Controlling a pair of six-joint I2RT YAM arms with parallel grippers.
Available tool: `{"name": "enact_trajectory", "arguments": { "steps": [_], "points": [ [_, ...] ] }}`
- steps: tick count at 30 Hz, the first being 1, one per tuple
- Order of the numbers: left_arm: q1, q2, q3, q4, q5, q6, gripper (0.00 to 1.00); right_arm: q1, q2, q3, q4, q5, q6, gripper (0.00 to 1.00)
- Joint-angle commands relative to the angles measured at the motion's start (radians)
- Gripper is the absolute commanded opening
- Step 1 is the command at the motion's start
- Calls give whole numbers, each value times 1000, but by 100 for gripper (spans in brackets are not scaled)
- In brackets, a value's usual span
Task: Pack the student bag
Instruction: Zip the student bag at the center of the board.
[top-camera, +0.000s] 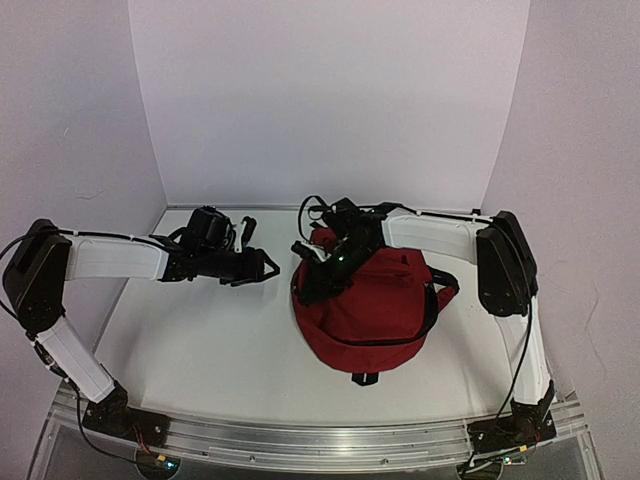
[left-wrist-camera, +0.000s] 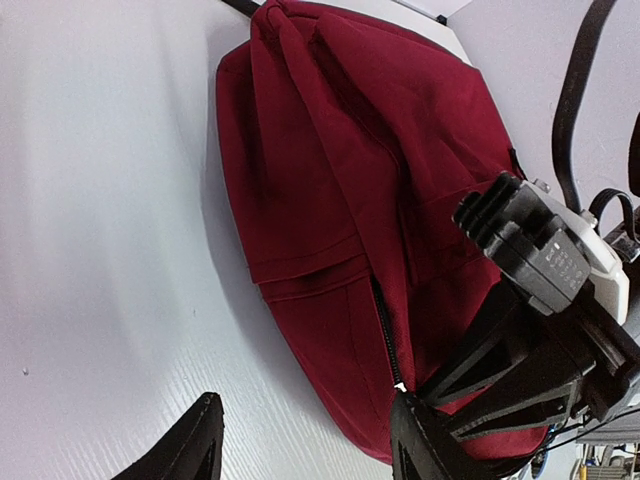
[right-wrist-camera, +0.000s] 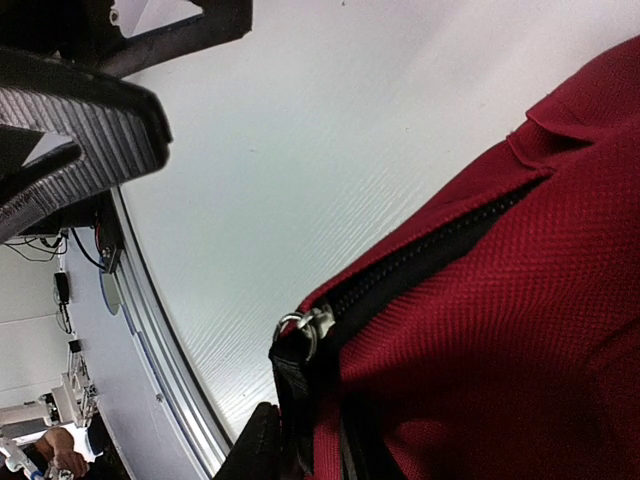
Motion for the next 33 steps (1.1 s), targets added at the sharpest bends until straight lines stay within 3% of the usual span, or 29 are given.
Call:
{"name": "enact_trajectory", "arguments": {
  "steps": [1, 7, 14, 21, 33],
  "points": [
    [8, 13, 43, 30, 24, -15, 57, -14, -56, 17, 8, -17, 4, 19],
    [9, 12, 49, 28, 28, -16, 56, -15, -43, 25, 8, -33, 6, 2],
    [15, 17, 37, 37, 41, -25, 57, -35, -70, 27, 9, -36, 7, 0],
    [17, 82, 75, 98, 165, -70, 65, -43, -100, 15, 9, -61, 6, 0],
    [16, 243, 145, 237, 291, -188, 64, -22, -115, -54, 9, -79, -4, 0]
  ]
}}
